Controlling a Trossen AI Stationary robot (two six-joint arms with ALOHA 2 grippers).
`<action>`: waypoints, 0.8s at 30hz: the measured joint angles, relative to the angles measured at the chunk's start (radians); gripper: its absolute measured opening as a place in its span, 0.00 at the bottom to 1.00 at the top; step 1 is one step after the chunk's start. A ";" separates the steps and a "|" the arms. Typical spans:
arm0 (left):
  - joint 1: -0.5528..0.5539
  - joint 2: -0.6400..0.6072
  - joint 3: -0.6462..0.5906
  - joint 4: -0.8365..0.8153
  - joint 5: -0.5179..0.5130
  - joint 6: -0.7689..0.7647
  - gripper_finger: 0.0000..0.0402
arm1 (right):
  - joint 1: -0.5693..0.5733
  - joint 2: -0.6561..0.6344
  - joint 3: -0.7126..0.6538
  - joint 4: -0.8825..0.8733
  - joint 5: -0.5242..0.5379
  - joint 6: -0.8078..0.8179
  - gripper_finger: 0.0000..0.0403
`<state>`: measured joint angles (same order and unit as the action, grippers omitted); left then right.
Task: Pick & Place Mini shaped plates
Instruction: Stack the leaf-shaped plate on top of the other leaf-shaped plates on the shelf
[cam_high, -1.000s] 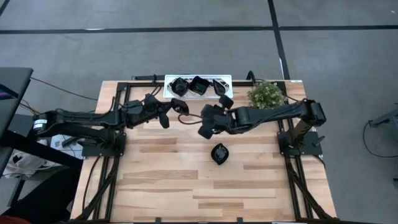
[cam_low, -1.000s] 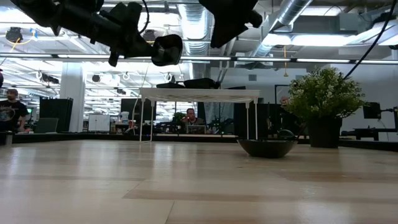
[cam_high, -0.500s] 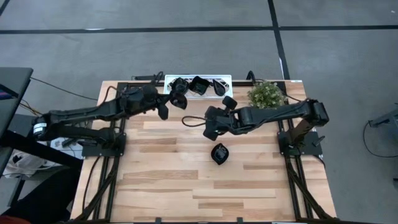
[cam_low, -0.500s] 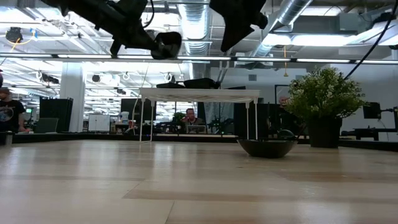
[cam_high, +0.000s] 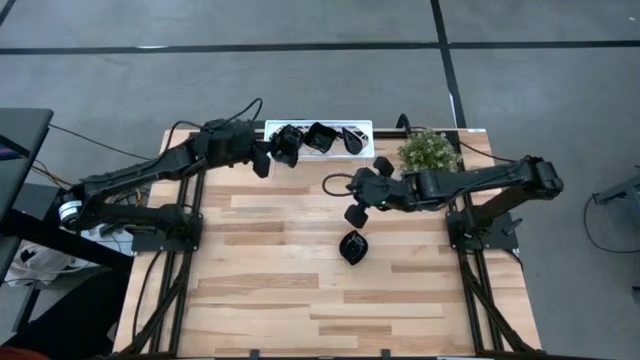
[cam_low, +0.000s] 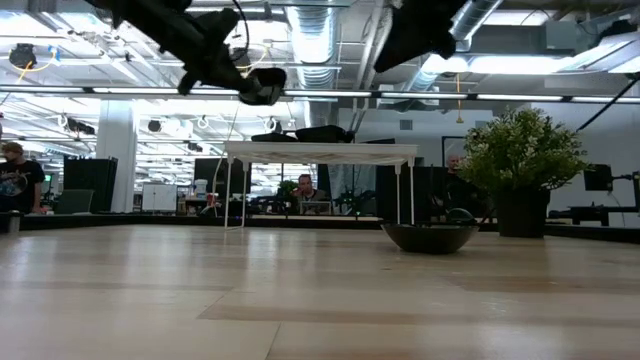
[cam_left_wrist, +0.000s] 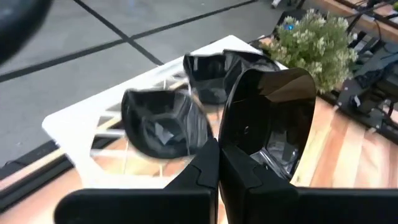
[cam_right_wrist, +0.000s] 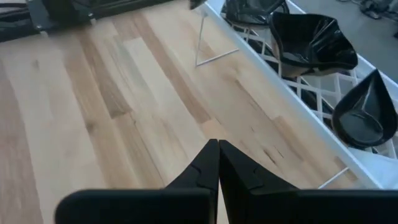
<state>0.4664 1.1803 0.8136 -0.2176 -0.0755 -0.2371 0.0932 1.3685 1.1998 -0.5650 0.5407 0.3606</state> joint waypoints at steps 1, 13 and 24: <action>0.003 0.018 0.017 0.003 0.009 0.000 0.00 | -0.004 -0.015 -0.018 0.007 -0.008 -0.001 0.00; 0.090 0.203 0.242 -0.176 0.034 0.034 0.00 | -0.031 -0.154 -0.163 0.082 -0.135 -0.033 0.00; 0.206 0.296 0.351 -0.290 0.144 0.100 0.00 | -0.044 -0.258 -0.255 0.140 -0.211 -0.074 0.00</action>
<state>0.6721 1.4762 1.1651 -0.5076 0.0682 -0.1374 0.0490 1.1104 0.9450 -0.4252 0.3294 0.2864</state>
